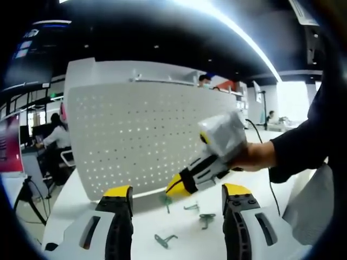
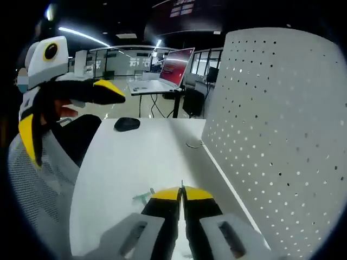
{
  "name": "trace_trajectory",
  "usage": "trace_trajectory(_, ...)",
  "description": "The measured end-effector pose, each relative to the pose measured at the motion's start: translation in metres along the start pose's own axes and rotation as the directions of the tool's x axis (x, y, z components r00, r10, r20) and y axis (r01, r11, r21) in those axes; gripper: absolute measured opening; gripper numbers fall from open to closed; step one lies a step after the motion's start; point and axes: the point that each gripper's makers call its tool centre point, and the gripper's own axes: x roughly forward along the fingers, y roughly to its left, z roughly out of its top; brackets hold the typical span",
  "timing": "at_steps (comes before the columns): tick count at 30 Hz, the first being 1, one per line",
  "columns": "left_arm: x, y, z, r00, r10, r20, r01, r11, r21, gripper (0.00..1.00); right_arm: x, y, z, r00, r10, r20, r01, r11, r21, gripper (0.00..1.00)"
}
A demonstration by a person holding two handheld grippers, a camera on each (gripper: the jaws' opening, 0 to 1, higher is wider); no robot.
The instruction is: Insert the hook assembly into the mounting plate slot until the hook locks in place.
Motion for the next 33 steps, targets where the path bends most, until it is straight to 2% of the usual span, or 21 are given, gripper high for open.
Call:
trace_trajectory(8, -0.002, 0.005, 0.001, 1.0, 0.023, -0.001, -0.023, 1.0, 0.009, 0.58, -0.02, 0.011, 0.028, 0.996, 0.007, 0.086, -0.014, 0.997, 0.078, 0.0)
trace_trajectory(16, -0.005, 0.008, 0.005, 0.999, 0.043, 0.02, -0.043, 0.999, 0.031, 0.46, -0.039, 0.026, 0.057, 0.985, 0.027, 0.168, -0.049, 0.99, 0.134, 0.0)
trace_trajectory(25, -0.009, 0.01, 0.01, 0.998, 0.058, 0.039, -0.062, 0.994, 0.093, 0.28, -0.048, 0.044, 0.074, 0.976, 0.044, 0.211, -0.08, 0.983, 0.164, 0.0)
trace_trajectory(33, -0.011, 0.009, 0.012, 0.997, 0.051, 0.053, -0.057, 0.991, 0.122, 0.2, -0.051, 0.058, 0.084, 0.968, 0.065, 0.242, -0.114, 0.974, 0.195, 0.0)
